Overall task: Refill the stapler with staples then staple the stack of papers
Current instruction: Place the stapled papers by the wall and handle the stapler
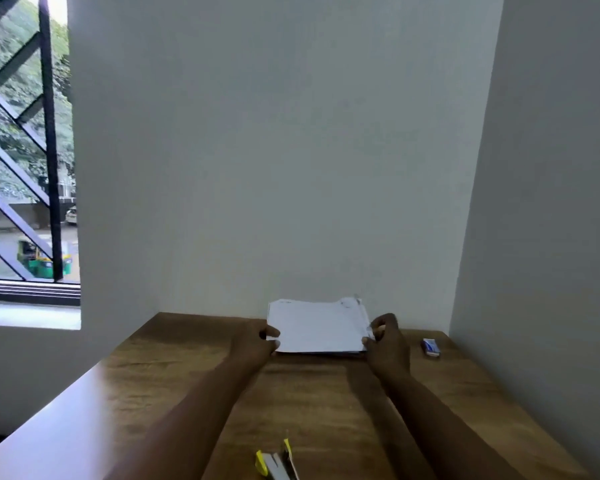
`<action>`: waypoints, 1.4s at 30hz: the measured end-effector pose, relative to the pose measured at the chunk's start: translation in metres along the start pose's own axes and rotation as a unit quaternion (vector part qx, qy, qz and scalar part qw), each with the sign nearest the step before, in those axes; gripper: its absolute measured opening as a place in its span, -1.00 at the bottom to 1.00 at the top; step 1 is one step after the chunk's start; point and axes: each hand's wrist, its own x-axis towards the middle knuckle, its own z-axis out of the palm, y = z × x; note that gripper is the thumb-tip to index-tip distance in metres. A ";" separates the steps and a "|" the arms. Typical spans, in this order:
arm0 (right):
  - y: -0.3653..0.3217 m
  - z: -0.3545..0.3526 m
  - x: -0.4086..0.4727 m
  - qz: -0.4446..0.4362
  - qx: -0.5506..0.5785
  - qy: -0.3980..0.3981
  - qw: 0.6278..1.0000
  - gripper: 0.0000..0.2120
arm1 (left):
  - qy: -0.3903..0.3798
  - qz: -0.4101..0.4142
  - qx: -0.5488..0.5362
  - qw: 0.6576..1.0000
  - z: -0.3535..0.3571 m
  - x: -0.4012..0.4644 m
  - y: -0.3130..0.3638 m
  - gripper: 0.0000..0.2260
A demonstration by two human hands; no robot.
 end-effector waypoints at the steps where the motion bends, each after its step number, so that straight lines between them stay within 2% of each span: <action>1: 0.006 0.007 0.007 -0.020 -0.036 -0.016 0.999 -0.80 | 0.003 0.002 0.013 1.000 0.004 0.008 -0.006 -0.79; 5: 0.025 0.029 0.022 -0.047 -0.152 -0.045 0.986 -0.70 | -0.013 0.006 0.040 0.999 0.018 0.033 -0.022 -0.71; 17: 0.058 0.054 0.039 -0.058 -0.255 -0.061 0.963 -0.76 | 0.015 -0.011 0.138 0.990 0.048 0.055 -0.034 -0.69; 24: 0.038 0.036 0.021 -0.023 -0.260 -0.046 0.964 -0.60 | 0.044 -0.038 0.105 0.993 0.032 0.026 -0.006 -0.73; 27: 0.020 0.022 0.002 -0.009 -0.240 -0.074 0.968 -0.62 | 0.049 -0.064 0.042 0.996 0.016 -0.007 0.012 -0.93; 28: 0.013 0.017 -0.007 -0.007 -0.232 -0.089 0.969 -0.62 | 0.035 -0.075 0.031 0.996 0.010 -0.020 0.016 -0.93; 30: -0.001 0.010 -0.027 -0.010 -0.215 -0.117 0.969 -0.63 | 0.005 -0.086 0.040 0.996 -0.002 -0.045 0.022 -0.82; 31: -0.008 0.007 -0.038 -0.014 -0.204 -0.134 0.970 -0.64 | -0.011 -0.098 0.044 0.994 -0.009 -0.058 0.026 -0.89; 33: -0.022 0.002 -0.061 -0.021 -0.179 -0.182 0.967 -0.65 | -0.032 -0.134 0.047 0.989 -0.021 -0.077 0.024 -0.67; 34: -0.029 0.000 -0.074 -0.027 -0.163 -0.205 0.965 -0.65 | -0.044 -0.141 0.060 0.987 -0.026 -0.087 0.023 -0.63; 38: -0.043 -0.010 -0.123 -0.027 -0.102 -0.252 0.962 -0.68 | -0.079 -0.171 0.112 0.976 -0.039 -0.121 0.019 -0.73; 40: -0.045 -0.015 -0.140 0.013 -0.084 -0.269 0.959 -0.70 | -0.090 -0.197 0.087 0.972 -0.042 -0.134 0.016 -0.76; 42: -0.048 -0.018 -0.154 0.071 -0.045 -0.289 0.954 -0.69 | -0.106 -0.226 0.035 0.968 -0.045 -0.145 0.014 -0.70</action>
